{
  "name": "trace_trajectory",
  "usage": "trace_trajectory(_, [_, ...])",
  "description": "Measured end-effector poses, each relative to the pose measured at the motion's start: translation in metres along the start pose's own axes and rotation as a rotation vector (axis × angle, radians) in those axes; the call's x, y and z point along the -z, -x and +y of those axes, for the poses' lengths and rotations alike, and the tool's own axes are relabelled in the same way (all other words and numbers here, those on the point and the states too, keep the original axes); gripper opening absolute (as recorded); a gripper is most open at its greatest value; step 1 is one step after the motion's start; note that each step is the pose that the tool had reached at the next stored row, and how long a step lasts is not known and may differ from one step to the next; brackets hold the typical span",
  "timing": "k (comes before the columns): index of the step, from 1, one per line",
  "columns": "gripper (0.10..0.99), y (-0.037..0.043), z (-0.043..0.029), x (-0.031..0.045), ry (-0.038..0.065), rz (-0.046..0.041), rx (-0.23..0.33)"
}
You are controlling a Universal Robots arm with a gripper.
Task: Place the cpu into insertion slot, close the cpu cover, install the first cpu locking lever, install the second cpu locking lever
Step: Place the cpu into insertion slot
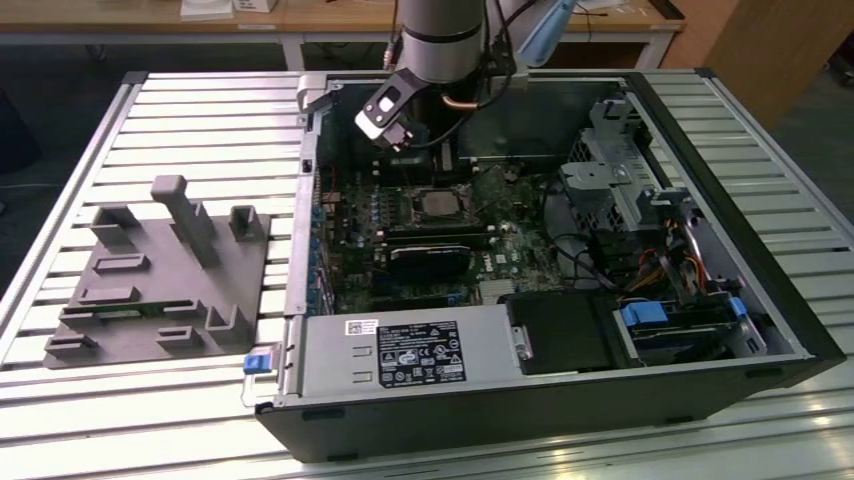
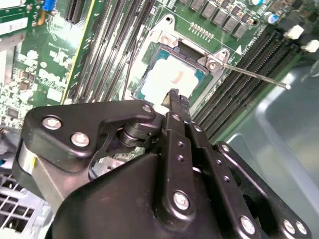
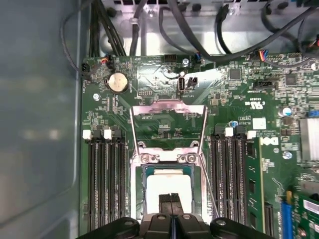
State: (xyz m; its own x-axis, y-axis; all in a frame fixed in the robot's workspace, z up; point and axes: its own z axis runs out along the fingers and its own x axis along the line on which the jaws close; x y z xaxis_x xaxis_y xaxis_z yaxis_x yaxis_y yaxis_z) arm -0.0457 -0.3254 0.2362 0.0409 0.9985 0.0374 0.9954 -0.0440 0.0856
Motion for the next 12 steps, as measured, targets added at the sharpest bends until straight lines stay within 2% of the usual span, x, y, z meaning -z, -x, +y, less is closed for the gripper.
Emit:
trace_trajectory(5, [0.106,-0.0004,0.0009,0.0111,0.002,-0.0001,0.0])
trace_trajectory(12, [0.106,-0.0005,0.0038,0.0118,0.002,-0.0005,0.0])
